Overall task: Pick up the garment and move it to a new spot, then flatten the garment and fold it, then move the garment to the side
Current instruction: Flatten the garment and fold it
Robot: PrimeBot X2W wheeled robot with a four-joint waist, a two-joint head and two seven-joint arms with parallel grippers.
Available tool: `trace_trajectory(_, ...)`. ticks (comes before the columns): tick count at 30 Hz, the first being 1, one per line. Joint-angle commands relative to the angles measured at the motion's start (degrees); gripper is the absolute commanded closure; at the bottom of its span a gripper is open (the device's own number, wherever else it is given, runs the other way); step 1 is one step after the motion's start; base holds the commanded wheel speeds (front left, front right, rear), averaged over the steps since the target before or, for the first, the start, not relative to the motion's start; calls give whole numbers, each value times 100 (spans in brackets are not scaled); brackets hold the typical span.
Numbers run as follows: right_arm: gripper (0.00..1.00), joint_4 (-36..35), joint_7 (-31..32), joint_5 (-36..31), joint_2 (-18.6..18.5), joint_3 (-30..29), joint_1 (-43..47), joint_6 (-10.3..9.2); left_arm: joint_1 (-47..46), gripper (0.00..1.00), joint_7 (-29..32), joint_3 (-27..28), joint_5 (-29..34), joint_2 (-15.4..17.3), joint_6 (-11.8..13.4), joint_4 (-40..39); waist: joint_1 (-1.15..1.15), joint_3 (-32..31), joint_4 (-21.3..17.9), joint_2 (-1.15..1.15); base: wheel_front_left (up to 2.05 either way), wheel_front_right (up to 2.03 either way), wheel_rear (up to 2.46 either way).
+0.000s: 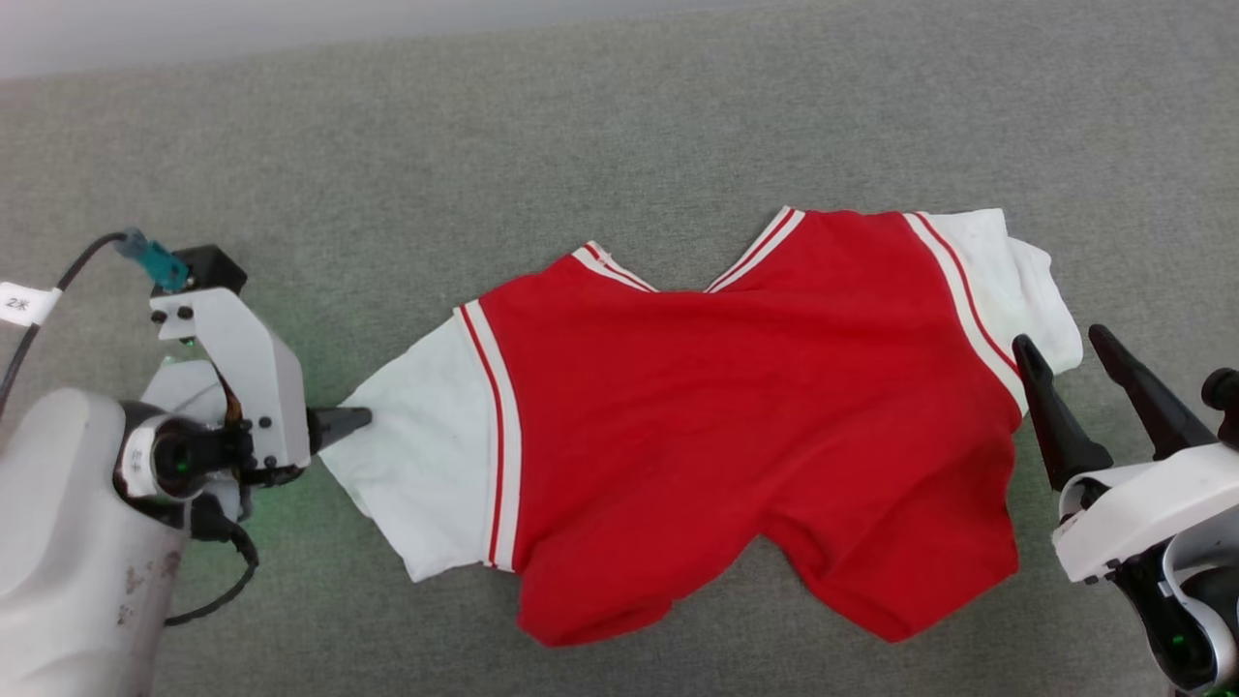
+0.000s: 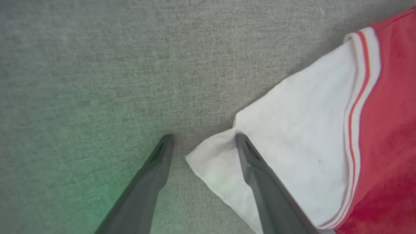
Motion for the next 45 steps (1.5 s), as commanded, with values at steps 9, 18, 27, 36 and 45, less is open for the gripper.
trace_trajectory(9, 0, -3, 135, 16, 23, -11, -159, -4, 701, 100, 634, -354, -375, -524, -27, 317, 0, 88, 77, 0, 0, 0, 0)
trace_trajectory(18, 0, 161, 750, 344, -271, 47, -560, -4, 594, 100, 626, -239, -369, -292, 45, 45, 0, 132, 150, 0, 0, 0, 0)
trace_trajectory(27, 0, 644, 1999, 982, -936, 31, -1316, -4, 364, 100, 488, -362, -295, -448, -31, -87, 0, 273, 467, 0, 0, 0, 0)
trace_trajectory(36, 0, 1369, 2885, 1048, -1403, -155, -1978, -4, 164, 100, 384, -517, -240, -636, -158, -112, 0, 506, 810, 0, 0, 0, 0)
trace_trajectory(45, 0, 2215, 3613, 1012, -1444, -325, -2471, -4, -19, 100, 250, -579, -251, -772, -235, -114, 0, 844, 1058, 0, 0, 0, 0)
